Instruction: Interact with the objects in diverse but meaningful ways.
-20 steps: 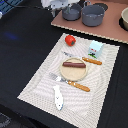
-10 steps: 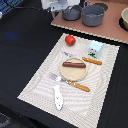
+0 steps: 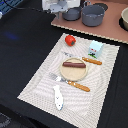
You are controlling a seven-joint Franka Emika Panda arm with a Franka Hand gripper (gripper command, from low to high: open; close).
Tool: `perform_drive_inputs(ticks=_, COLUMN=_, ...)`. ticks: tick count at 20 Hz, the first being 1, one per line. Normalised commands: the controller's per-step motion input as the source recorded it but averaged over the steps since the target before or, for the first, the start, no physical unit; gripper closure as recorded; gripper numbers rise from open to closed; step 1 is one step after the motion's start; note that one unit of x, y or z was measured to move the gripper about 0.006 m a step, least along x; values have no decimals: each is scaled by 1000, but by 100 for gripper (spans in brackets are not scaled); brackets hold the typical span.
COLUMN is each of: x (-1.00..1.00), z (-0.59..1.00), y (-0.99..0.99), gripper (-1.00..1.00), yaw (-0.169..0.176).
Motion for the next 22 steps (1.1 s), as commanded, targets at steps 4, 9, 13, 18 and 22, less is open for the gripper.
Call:
perform_drive_inputs(ticks=4, x=-126, z=-6, y=22, gripper=100, yaw=-1)
perform_drive_inputs(ticks=9, x=-281, z=90, y=-13, gripper=100, yaw=0)
perform_drive_inputs(ticks=13, x=-552, z=243, y=-200, gripper=100, yaw=0)
perform_drive_inputs(ticks=18, x=-566, z=101, y=-195, gripper=100, yaw=20)
perform_drive_inputs(ticks=22, x=-650, z=-167, y=-40, gripper=100, yaw=95)
